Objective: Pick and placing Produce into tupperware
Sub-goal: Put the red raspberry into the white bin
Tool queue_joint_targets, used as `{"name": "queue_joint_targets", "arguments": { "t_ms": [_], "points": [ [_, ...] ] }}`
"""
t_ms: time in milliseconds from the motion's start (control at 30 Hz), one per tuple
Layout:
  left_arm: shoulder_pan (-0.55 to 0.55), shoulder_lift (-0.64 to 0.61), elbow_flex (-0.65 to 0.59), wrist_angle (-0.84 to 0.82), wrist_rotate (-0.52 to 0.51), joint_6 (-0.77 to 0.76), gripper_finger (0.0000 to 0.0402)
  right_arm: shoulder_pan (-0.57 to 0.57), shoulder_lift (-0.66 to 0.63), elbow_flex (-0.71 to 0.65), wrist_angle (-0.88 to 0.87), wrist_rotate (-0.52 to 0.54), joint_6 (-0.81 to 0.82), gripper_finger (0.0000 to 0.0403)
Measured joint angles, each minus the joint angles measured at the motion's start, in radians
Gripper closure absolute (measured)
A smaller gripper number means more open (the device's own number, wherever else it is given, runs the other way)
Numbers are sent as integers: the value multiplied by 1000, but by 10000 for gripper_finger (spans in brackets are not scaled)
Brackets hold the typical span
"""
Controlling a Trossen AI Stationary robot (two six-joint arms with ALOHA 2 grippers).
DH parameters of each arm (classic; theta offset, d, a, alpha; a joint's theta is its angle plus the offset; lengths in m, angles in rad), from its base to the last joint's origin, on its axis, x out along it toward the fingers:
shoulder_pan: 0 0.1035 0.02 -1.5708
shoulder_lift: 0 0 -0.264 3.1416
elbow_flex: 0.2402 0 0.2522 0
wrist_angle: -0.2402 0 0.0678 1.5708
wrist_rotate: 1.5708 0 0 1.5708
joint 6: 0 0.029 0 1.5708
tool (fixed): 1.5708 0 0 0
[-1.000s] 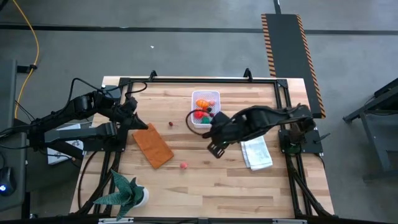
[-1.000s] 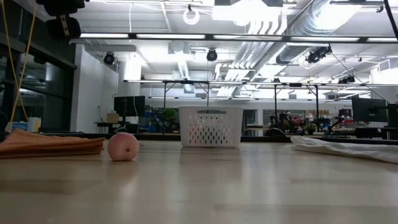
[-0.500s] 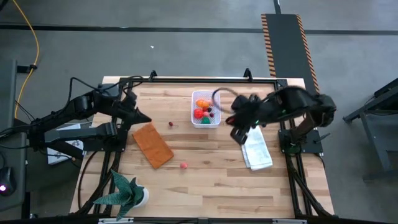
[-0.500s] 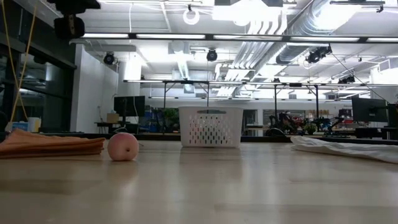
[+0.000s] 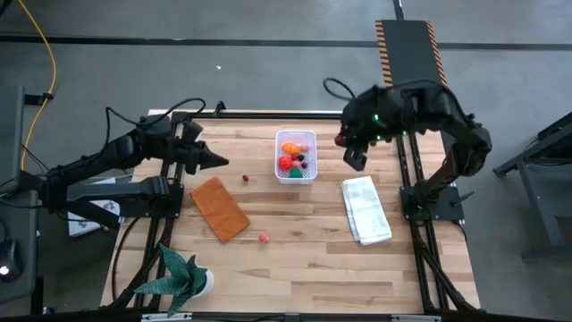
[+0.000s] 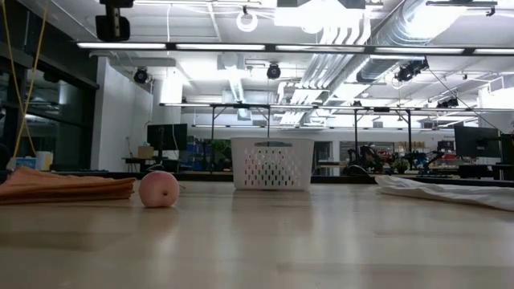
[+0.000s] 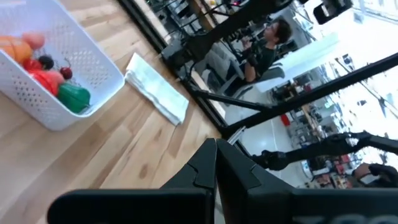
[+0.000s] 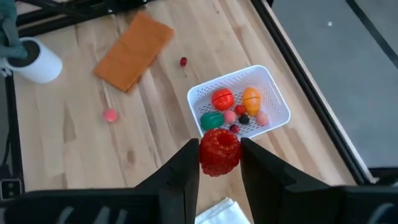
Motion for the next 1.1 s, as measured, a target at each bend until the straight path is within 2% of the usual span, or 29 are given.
{"name": "queue_joint_targets", "arguments": {
  "t_ms": [200, 433, 633, 767, 933, 1100],
  "points": [
    [-100, 66, 0, 100, -42, -54, 401, -123, 2, 0, 14, -120, -148, 313],
    [-280, 154, 0, 298, -174, -102, 401, -237, 11, 0, 35, -274, -261, 313],
    [-406, 224, 0, 492, -294, -102, 401, -302, 68, 0, 58, -378, -339, 313],
    [-473, 254, 1, 550, -359, -80, 401, -333, 137, -1, 58, -449, -382, 313],
    [-550, 266, 1, 605, -442, 9, 401, -357, 226, -1, 62, -472, -427, 313],
    [-610, 266, 37, 602, -531, 211, 401, -390, 307, -1, 83, -565, -440, 313]
  ]
}}
